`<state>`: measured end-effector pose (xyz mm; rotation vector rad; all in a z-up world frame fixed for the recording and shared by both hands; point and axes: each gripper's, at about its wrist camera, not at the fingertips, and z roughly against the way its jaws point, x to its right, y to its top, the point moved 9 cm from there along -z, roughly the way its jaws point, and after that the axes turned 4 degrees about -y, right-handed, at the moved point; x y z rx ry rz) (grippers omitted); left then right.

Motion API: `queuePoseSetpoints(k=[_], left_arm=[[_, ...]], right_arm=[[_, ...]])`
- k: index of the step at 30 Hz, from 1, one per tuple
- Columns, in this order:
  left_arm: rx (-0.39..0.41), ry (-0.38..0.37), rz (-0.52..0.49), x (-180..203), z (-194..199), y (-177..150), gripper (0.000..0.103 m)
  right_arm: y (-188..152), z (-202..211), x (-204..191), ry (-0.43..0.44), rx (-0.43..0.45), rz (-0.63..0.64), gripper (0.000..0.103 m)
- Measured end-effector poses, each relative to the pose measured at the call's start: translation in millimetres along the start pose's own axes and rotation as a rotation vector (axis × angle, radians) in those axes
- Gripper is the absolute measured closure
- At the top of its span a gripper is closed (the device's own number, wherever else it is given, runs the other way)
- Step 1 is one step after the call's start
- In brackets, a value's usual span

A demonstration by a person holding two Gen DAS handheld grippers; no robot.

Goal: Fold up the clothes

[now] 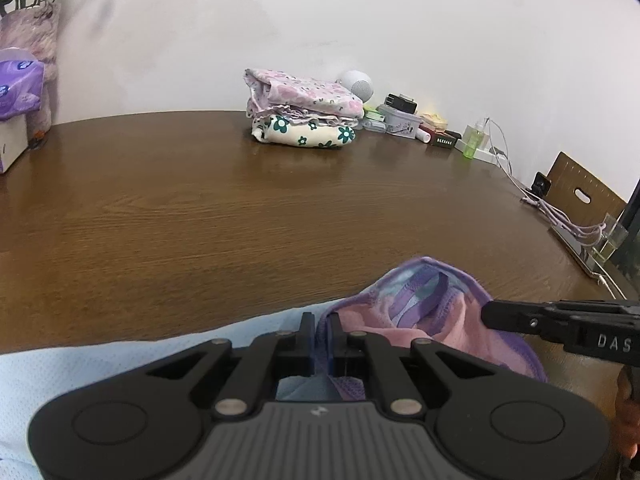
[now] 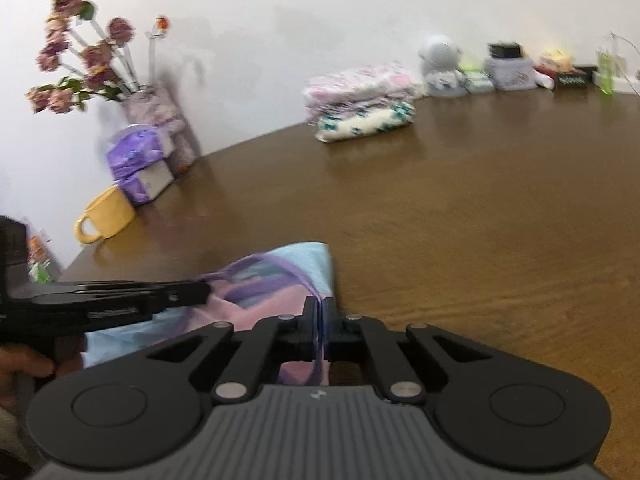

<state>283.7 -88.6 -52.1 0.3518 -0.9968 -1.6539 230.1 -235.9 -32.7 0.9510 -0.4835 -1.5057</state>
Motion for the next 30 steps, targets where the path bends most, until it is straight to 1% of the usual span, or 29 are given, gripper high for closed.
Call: queuePoseSetpoints(k=[3,5,9,11,13,14,15,18,22,23,25,28,30], left_arm=[[0.005,0.001,0.010,-2,1,0,0.097],[0.007,0.006,0.020,-4,2,1,0.093],[0.013,0.001,0.037,-7,5,1,0.093],[0.008,-0.016,0.049,-7,4,1,0.093],[0.001,-0.039,0.071,-6,1,0,0.094],[-0.002,-0.050,0.086,-6,0,0,0.099],[-0.005,-0.062,0.100,-6,-1,0,0.099],[0.005,-0.034,0.095,-8,-2,1,0.100],[0.005,-0.028,0.101,-10,-1,0,0.099],[0.011,-0.028,0.099,-9,0,1,0.095],[0.027,-0.031,0.093,-7,4,4,0.091],[0.045,-0.043,0.072,-2,10,10,0.078],[0.051,-0.051,0.044,5,13,17,0.075]], right_arm=[[-1,-6,-19,0.032,-0.009,0.043,0.101],[-4,-12,-28,0.048,-0.028,0.057,0.101],[-11,-20,-33,0.042,-0.050,0.061,0.101],[-12,-22,-33,0.038,-0.054,0.056,0.101],[-12,-23,-34,0.044,-0.052,0.054,0.101],[-13,-22,-35,0.049,-0.050,0.054,0.101],[-13,-22,-36,0.053,-0.049,0.053,0.100],[-13,-22,-37,0.066,-0.045,0.052,0.099],[-15,-24,-40,0.073,-0.052,0.056,0.098],[-16,-25,-40,0.074,-0.057,0.054,0.098],[-15,-24,-39,0.078,-0.054,0.048,0.096],[-13,-20,-38,0.085,-0.046,0.040,0.096],[-14,-21,-37,0.090,-0.048,0.033,0.096]])
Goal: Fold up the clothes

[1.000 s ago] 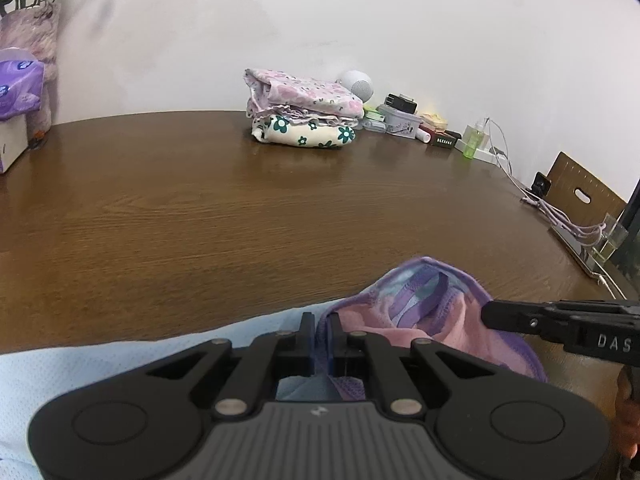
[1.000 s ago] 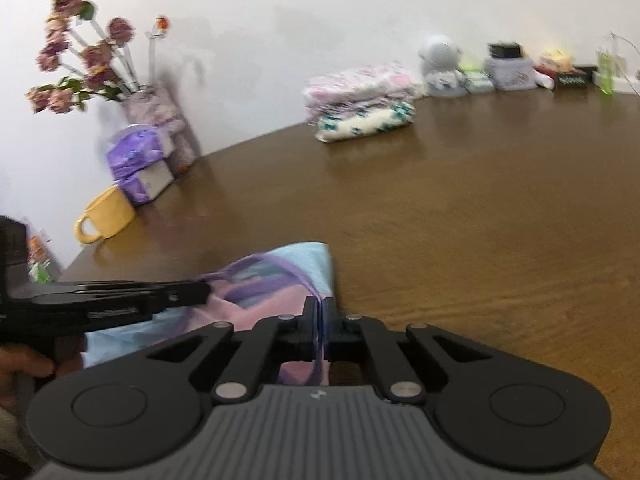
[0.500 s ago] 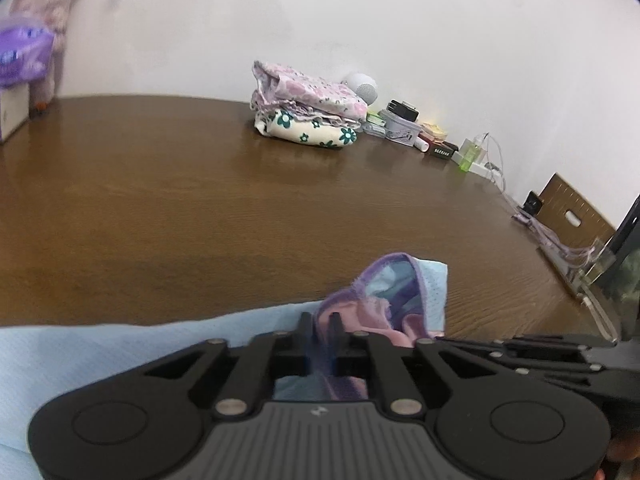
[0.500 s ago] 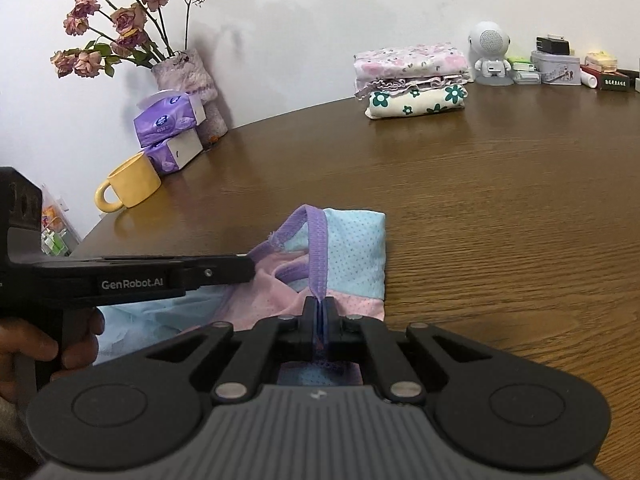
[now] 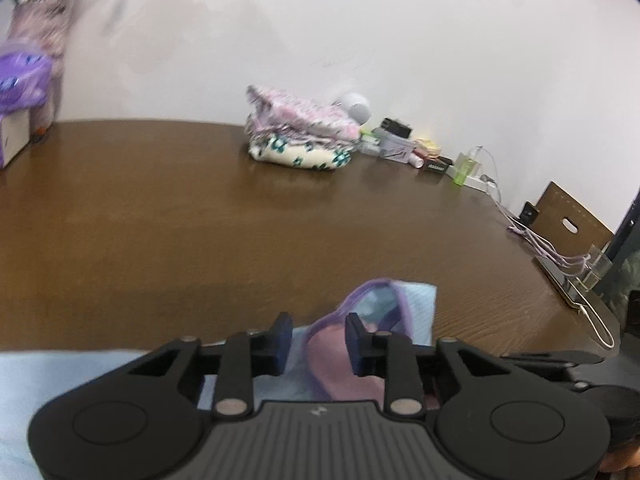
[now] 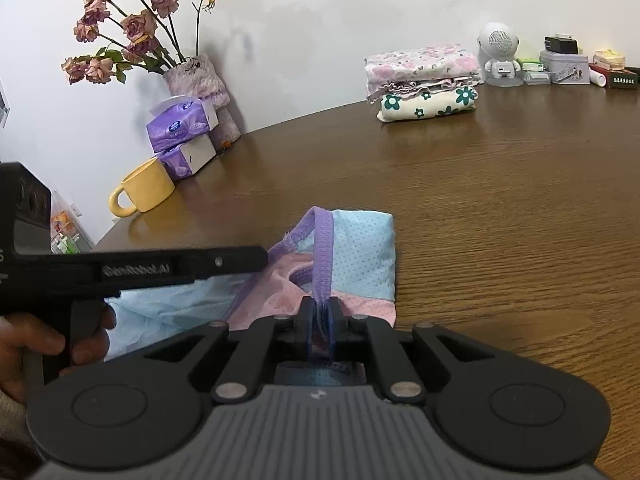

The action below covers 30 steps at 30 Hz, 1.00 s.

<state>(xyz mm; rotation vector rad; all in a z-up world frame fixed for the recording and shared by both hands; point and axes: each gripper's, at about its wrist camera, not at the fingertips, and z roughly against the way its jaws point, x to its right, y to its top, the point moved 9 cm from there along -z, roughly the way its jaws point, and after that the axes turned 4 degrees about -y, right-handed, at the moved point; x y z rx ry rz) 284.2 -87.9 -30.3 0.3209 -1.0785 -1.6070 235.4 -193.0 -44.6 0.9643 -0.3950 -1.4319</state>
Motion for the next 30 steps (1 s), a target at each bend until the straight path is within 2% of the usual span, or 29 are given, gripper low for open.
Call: queuePoseSetpoints(k=[4,6,9,10,13,15,16,20,25,30], left_arm=[[-0.017,-0.055,-0.040,22,-3,12,0.070],[-0.041,-0.094,-0.058,35,-9,16,0.070],[-0.081,-0.107,-0.064,45,-24,16,0.073],[-0.095,-0.112,-0.058,46,-28,15,0.075],[-0.118,-0.107,-0.019,42,-40,11,0.100],[-0.115,-0.086,-0.005,37,-43,8,0.101],[-0.112,-0.073,0.001,34,-44,6,0.102],[-0.116,-0.051,0.040,22,-48,0,0.102],[-0.109,-0.052,0.079,16,-48,-4,0.099],[-0.058,-0.010,0.080,17,-25,0,0.084]], right_arm=[[-1,0,-1,0.006,0.005,-0.003,0.095],[-2,0,0,0.004,0.007,-0.002,0.095],[-2,-1,0,0.004,0.006,-0.005,0.095],[-3,-2,0,0.004,0.005,-0.002,0.095],[-4,-2,-1,0.003,0.007,0.012,0.094],[-5,0,-2,0.002,0.012,0.022,0.094],[-5,3,-2,-0.001,0.017,0.026,0.094],[-4,20,-1,-0.026,0.057,0.048,0.080],[-12,40,5,-0.055,0.071,0.041,0.079],[-24,41,0,-0.045,0.052,0.057,0.081]])
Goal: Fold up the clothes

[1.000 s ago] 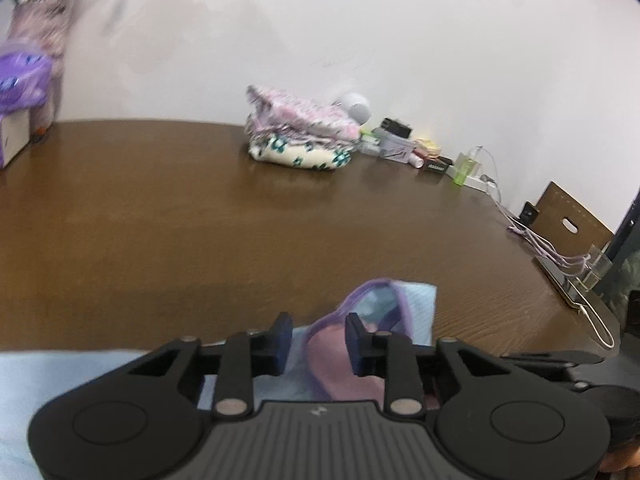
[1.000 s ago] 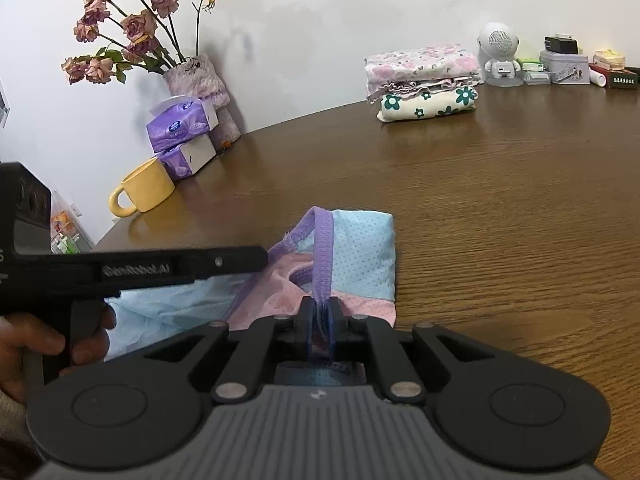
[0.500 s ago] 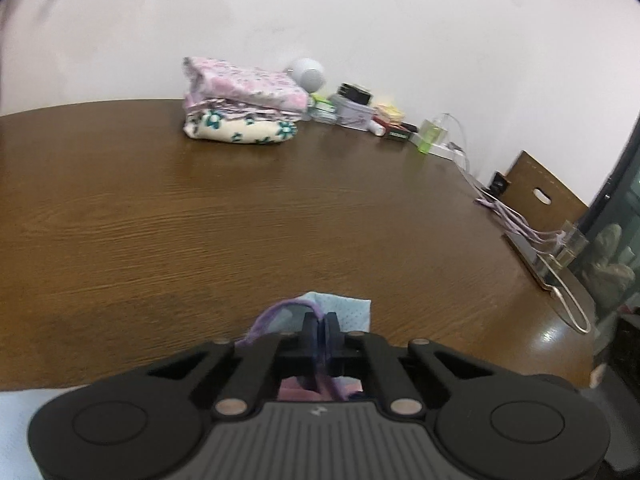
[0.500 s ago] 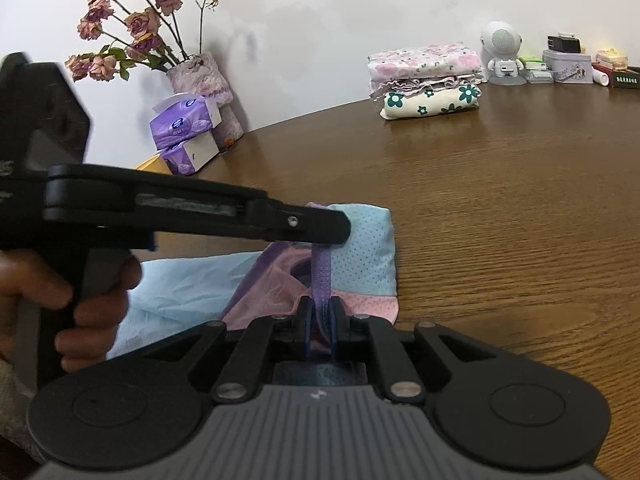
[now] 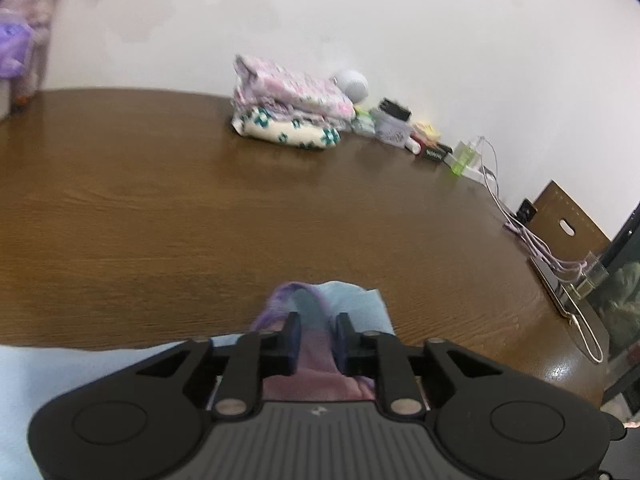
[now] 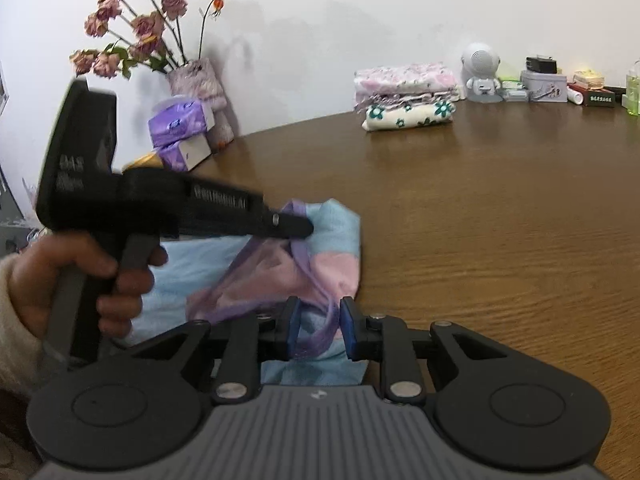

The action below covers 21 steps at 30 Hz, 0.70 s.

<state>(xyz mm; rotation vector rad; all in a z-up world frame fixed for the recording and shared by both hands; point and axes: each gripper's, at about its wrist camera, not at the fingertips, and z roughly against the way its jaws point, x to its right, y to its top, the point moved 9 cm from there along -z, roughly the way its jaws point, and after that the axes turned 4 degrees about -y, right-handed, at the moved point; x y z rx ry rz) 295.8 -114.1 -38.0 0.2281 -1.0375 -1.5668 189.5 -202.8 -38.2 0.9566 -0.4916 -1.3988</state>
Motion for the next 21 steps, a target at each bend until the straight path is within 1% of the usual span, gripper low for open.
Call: queuePoseSetpoints(k=[1,2,5,7,8,9,11,13,18,19,21], left_arm=[[0.015,0.011,-0.008,2,8,-1,0.081],[0.032,0.014,-0.027,6,18,-3,0.080],[0.058,0.023,-0.091,20,39,-14,0.079],[0.061,0.020,-0.112,29,47,-20,0.079],[0.061,0.014,-0.121,33,50,-24,0.079],[0.061,0.008,-0.131,37,52,-27,0.079],[0.058,0.016,-0.145,40,55,-32,0.079],[0.049,0.025,-0.148,40,57,-38,0.079],[0.045,0.032,-0.147,39,65,-46,0.077],[0.046,0.027,-0.155,41,65,-47,0.077],[0.045,0.010,-0.179,49,65,-50,0.076]], right_arm=[[1,4,-3,0.011,0.014,0.003,0.081],[3,8,-4,0.019,0.032,0.007,0.081],[4,17,-5,0.006,0.045,0.031,0.081],[0,13,-4,0.002,0.022,0.034,0.087],[-2,9,-5,0.004,0.007,0.031,0.094],[-5,5,-8,0.009,0.000,0.037,0.097],[-8,-3,-15,0.015,-0.003,0.070,0.097],[-12,-9,-23,0.022,-0.017,0.096,0.097],[-7,14,-12,0.068,0.032,-0.003,0.092],[-6,21,-8,0.061,0.045,-0.017,0.090],[-5,35,3,0.031,0.071,-0.036,0.082]])
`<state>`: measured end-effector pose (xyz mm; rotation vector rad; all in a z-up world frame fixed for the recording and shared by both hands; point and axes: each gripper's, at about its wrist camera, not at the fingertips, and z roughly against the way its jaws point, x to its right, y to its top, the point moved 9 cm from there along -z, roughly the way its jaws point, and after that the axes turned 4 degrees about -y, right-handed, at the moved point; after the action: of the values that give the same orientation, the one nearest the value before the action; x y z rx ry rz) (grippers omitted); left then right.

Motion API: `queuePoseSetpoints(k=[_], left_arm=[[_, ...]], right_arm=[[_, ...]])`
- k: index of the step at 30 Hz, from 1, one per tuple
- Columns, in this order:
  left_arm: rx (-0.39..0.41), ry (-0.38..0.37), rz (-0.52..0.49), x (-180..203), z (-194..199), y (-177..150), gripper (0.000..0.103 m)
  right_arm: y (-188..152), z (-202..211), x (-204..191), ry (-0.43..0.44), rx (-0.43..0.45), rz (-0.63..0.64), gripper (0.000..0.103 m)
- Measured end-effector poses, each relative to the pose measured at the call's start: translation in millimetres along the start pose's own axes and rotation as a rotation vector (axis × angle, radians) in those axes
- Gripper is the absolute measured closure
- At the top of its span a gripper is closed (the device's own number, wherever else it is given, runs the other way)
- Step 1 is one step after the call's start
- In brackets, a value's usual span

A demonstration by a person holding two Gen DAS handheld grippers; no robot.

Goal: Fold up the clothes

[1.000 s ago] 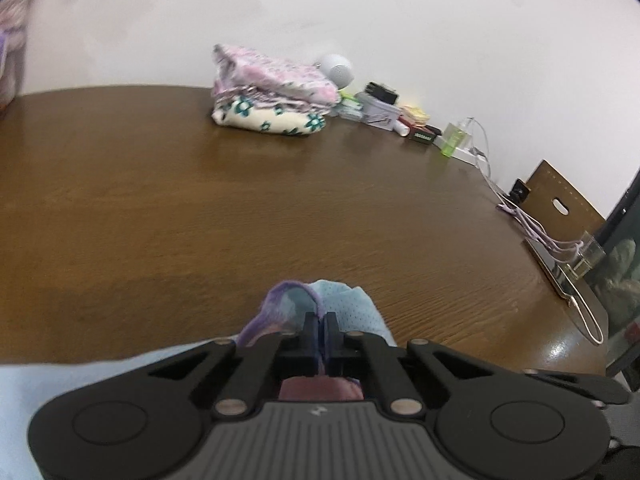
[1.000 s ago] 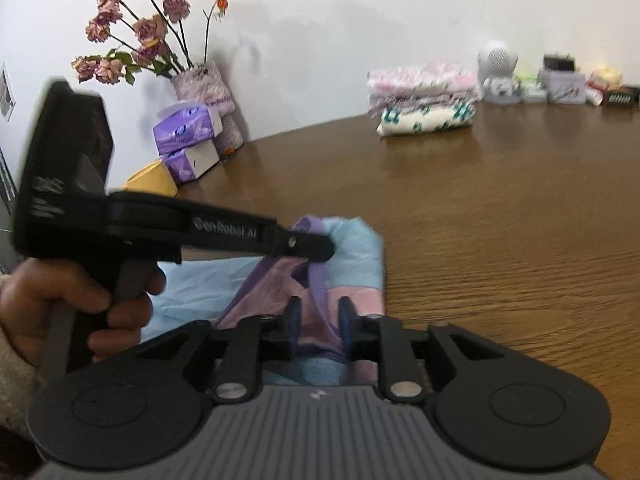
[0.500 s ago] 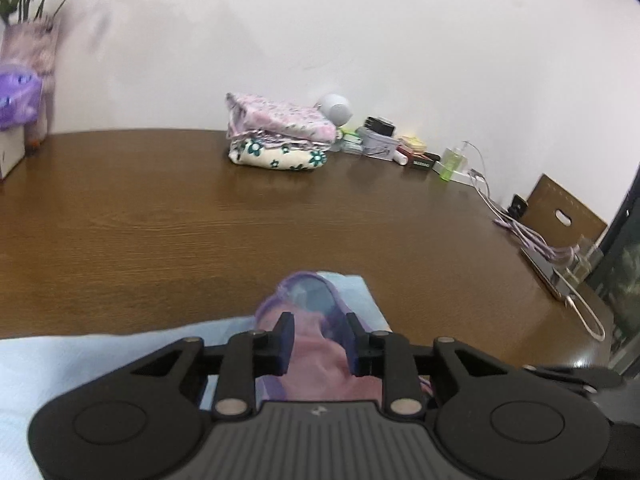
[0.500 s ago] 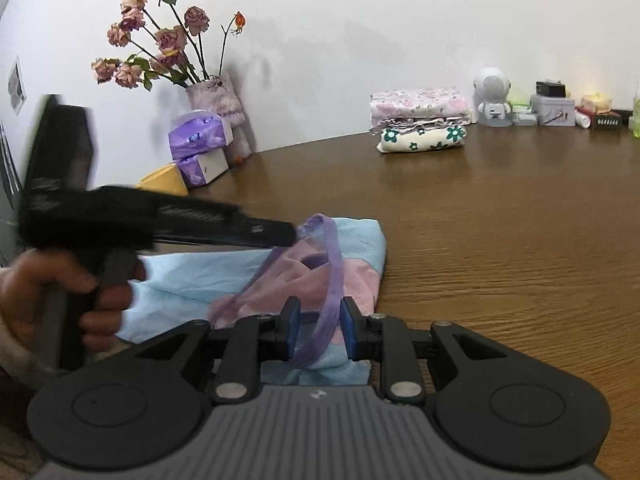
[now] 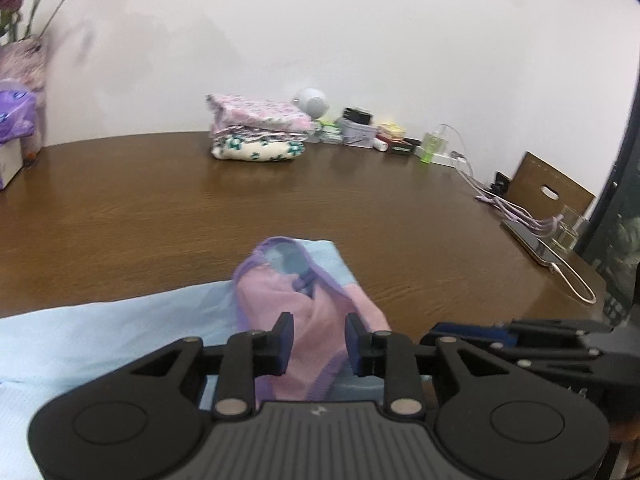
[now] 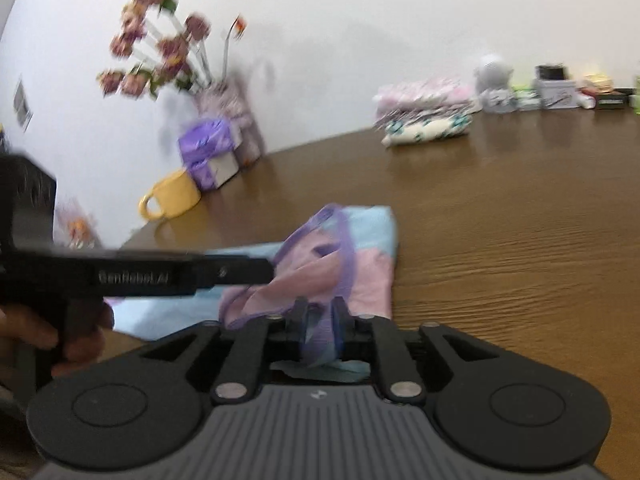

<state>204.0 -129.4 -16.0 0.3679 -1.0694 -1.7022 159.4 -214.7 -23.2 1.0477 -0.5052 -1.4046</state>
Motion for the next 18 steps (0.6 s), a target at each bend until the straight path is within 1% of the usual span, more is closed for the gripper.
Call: queuePoseSetpoints(k=[2,3,6,8,9,11,12,13,14,16,18], left_arm=[[-0.007,-0.027,-0.040,13,-1,-3,0.076],[-0.013,-0.041,-0.059,19,-2,-6,0.076],[-0.042,-0.079,-0.080,34,-6,-15,0.076],[-0.065,-0.091,-0.072,38,-10,-20,0.077],[-0.076,-0.096,-0.054,38,-13,-23,0.078],[-0.099,-0.105,-0.016,37,-20,-28,0.080],[-0.106,-0.110,0.009,36,-22,-30,0.084],[-0.109,-0.116,0.027,35,-24,-31,0.096],[-0.111,-0.122,0.045,34,-25,-32,0.099],[-0.106,-0.127,0.066,30,-26,-31,0.102],[-0.097,-0.126,0.080,27,-24,-31,0.102]], right_arm=[[-3,9,9,-0.052,0.006,0.008,0.078],[-5,11,13,-0.074,0.001,0.013,0.078],[-16,13,16,-0.102,-0.029,0.030,0.078],[-24,12,13,-0.105,-0.045,0.052,0.077],[-27,11,11,-0.108,-0.052,0.066,0.074],[-32,7,7,-0.117,-0.060,0.094,0.071],[-33,5,5,-0.121,-0.062,0.108,0.071],[-35,3,3,-0.125,-0.064,0.122,0.071],[-35,0,2,-0.129,-0.065,0.134,0.071],[-35,-3,-1,-0.138,-0.064,0.151,0.071],[-34,-6,-3,-0.139,-0.063,0.157,0.071]])
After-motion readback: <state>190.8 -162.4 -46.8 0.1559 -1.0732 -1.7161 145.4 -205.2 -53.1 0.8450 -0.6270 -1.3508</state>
